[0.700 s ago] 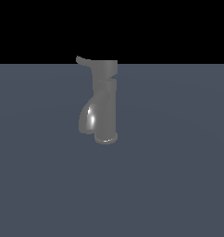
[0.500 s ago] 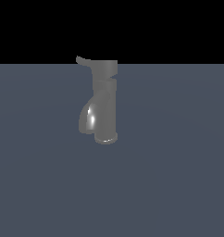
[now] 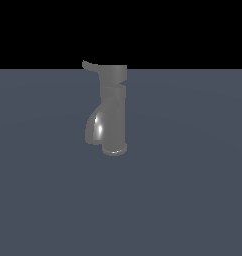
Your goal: Turn on the faucet by rotating a designated handle.
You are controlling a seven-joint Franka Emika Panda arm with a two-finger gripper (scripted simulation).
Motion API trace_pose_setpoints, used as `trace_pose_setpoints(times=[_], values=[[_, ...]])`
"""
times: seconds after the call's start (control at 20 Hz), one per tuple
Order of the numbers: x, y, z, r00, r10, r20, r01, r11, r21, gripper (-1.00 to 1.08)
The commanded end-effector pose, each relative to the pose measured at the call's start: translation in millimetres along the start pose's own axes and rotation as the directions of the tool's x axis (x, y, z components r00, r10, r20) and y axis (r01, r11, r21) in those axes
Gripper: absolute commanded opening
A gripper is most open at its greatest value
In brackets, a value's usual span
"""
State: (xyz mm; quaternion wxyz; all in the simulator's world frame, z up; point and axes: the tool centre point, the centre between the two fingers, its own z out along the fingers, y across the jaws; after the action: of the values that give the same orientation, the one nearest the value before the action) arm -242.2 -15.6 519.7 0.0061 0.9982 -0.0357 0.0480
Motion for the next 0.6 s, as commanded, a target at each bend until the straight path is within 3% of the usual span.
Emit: trace_pose_setpoints(times=[0.0, 0.55], values=[[0.4, 0.0, 0.2, 1.000, 0.002, 0.001, -0.002, 1.000, 0.000, -1.00], [18.5, -3.9, 5.1, 0.996, 0.083, 0.009, -0.083, 0.996, 0.023, -1.00]])
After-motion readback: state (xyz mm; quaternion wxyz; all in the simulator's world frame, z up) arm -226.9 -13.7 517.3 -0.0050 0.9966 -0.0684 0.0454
